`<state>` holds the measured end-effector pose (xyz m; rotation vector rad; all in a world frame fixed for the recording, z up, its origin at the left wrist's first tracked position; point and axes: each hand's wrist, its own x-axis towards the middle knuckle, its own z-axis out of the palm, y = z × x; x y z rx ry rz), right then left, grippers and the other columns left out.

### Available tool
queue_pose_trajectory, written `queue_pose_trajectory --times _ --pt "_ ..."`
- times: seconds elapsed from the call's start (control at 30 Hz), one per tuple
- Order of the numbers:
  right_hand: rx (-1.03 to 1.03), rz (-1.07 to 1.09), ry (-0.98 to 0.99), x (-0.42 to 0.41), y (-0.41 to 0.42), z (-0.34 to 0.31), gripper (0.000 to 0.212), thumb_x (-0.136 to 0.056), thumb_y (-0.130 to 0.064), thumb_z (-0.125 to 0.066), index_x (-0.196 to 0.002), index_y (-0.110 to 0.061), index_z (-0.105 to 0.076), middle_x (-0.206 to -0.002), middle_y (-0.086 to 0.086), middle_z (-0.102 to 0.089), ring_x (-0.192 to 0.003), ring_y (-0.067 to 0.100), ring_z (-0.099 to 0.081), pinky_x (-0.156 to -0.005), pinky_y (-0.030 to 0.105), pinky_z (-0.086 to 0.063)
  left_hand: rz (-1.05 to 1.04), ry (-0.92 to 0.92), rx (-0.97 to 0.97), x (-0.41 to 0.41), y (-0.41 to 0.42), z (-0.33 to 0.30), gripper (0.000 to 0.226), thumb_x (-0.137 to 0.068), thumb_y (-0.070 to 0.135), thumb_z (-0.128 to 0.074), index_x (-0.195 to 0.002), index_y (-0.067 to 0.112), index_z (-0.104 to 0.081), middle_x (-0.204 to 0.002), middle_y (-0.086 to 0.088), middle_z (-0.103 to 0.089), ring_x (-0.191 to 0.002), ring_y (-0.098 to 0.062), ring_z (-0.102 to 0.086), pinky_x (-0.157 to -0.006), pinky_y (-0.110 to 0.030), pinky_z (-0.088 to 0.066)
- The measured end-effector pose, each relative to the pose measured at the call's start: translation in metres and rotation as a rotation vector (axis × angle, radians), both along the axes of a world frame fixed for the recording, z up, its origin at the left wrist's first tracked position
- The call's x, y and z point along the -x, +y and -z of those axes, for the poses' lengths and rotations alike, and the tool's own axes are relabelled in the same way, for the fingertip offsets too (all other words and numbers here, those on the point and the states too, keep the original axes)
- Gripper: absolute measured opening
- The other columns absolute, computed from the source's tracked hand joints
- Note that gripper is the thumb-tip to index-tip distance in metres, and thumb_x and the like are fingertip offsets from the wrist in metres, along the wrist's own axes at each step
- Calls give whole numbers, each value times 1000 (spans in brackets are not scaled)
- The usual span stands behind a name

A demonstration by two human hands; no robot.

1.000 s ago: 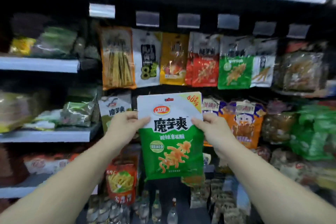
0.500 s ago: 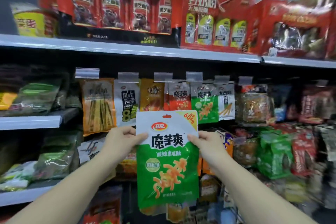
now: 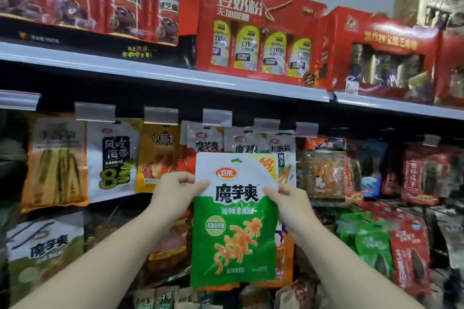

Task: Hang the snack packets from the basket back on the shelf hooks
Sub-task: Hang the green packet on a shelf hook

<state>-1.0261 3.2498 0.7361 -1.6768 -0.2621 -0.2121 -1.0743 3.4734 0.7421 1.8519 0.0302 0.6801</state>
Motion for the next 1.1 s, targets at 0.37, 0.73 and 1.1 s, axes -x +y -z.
queue_pose_trajectory --times 0.37,0.73,1.1 --pt "-11 -51 7 -154 -62 -18 37 -87 -29 -67 -93 7 -61 -90 25 -69 -72 26 -62 -72 38 -47 -130 -45 118 -113 -78 -20 24 -81 25 -75 -69 6 -68 -72 0 -72 -60 -8 -59 -55 -20 -41" --pt "-66 -32 -9 -223 -52 -31 32 -88 -35 -62 -79 -6 -53 -76 11 -54 -68 20 -49 -69 34 -37 -195 -50 90 -164 -86 -54 24 -80 25 -76 -69 4 -68 -65 -8 -67 -51 -15 -52 -52 -25 -41" --pt "-45 -43 -101 -241 -42 -44 39 -92 -30 -58 -62 -14 -40 -60 8 -35 -60 19 -35 -58 30 -28 -307 -88 74 -191 -74 -54 30 -84 35 -70 -73 7 -70 -73 -13 -70 -60 -20 -53 -56 -28 -42"
